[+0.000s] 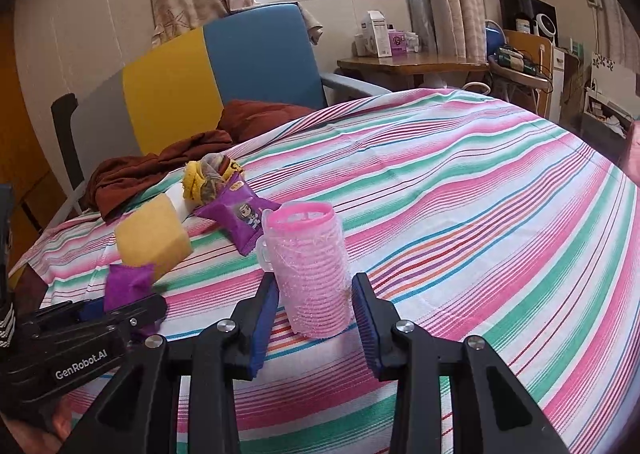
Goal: Organize objects
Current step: 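Grasp the pink hair roller with the right tool while the left tool grasps the purple packet, then carry the pink roller and purple packet over the gold tray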
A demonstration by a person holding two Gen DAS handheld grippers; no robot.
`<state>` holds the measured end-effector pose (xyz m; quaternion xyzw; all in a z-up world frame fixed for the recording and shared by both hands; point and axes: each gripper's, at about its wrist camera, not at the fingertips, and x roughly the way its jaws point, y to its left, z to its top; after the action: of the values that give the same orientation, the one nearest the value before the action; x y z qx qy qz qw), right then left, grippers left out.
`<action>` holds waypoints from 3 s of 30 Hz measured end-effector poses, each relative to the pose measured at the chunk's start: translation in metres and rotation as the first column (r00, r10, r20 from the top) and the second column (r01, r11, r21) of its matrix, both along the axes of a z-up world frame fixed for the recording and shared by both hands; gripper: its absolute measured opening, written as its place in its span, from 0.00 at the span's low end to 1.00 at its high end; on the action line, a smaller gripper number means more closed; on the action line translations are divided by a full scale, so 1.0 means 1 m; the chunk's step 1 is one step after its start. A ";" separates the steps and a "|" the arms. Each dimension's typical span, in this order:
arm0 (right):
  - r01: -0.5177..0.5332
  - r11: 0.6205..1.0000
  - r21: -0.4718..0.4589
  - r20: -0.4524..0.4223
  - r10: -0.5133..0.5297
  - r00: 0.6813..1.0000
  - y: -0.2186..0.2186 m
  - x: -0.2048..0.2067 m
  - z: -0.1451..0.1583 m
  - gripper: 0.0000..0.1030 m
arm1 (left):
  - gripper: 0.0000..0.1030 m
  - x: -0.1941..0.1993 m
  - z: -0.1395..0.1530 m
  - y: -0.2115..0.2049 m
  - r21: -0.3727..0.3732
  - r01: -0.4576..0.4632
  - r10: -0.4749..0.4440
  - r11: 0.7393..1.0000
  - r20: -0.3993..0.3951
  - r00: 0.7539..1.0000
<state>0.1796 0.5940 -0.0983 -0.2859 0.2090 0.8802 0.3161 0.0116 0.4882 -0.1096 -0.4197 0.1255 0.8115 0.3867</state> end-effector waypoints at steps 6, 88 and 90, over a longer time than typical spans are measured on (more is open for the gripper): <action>-0.006 1.000 0.004 -0.001 0.006 1.000 0.000 0.000 0.000 0.36 | 0.35 0.003 0.001 -0.021 0.049 0.001 -0.002 0.999 0.015 1.000; -0.692 0.721 -0.041 -0.041 0.690 0.722 -0.351 -0.140 0.084 0.36 | 0.34 -0.021 0.061 -0.439 0.169 -0.424 0.433 0.890 -0.018 0.901; -0.693 0.720 -0.032 -0.029 0.693 0.721 -0.357 -0.148 0.083 0.36 | 0.34 -0.027 0.055 -0.442 0.139 -0.429 0.433 0.892 0.000 0.901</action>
<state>0.0318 0.2365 -0.0151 -0.3432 0.1070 0.9321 -0.0431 -0.0157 0.0462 -0.0543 -0.3970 -0.0201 0.8901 0.2228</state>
